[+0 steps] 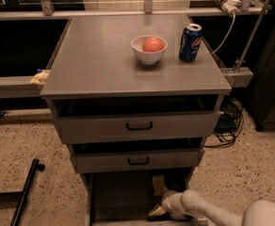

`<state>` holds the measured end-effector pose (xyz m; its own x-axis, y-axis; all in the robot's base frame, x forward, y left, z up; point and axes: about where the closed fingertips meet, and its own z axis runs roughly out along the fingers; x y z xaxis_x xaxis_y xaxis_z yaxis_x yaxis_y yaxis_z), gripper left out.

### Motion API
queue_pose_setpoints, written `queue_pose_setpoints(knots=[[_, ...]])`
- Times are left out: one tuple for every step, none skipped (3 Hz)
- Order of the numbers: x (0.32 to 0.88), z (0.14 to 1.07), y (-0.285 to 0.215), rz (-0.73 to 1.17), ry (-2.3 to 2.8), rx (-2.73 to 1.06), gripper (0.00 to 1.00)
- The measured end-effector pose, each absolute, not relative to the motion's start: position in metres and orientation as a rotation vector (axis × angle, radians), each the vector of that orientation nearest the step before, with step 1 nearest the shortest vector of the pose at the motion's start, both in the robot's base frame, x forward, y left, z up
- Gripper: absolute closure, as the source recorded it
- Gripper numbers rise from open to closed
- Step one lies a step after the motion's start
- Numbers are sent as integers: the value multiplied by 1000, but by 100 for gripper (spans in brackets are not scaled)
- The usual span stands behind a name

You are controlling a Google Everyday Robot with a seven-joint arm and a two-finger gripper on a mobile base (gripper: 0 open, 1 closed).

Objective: Pick sponge from bottom drawer and place on counter

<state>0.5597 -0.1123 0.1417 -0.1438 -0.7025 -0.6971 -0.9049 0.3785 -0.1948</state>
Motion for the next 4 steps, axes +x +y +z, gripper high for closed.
queue_pose_setpoints(knots=[[569,151,-109,302,1917,-1390,9],[578,157,-113,248,1929,-1369,8],[591,160,-120,217,1939,-1325,7],[603,160,-128,206,1953,-1277,7]])
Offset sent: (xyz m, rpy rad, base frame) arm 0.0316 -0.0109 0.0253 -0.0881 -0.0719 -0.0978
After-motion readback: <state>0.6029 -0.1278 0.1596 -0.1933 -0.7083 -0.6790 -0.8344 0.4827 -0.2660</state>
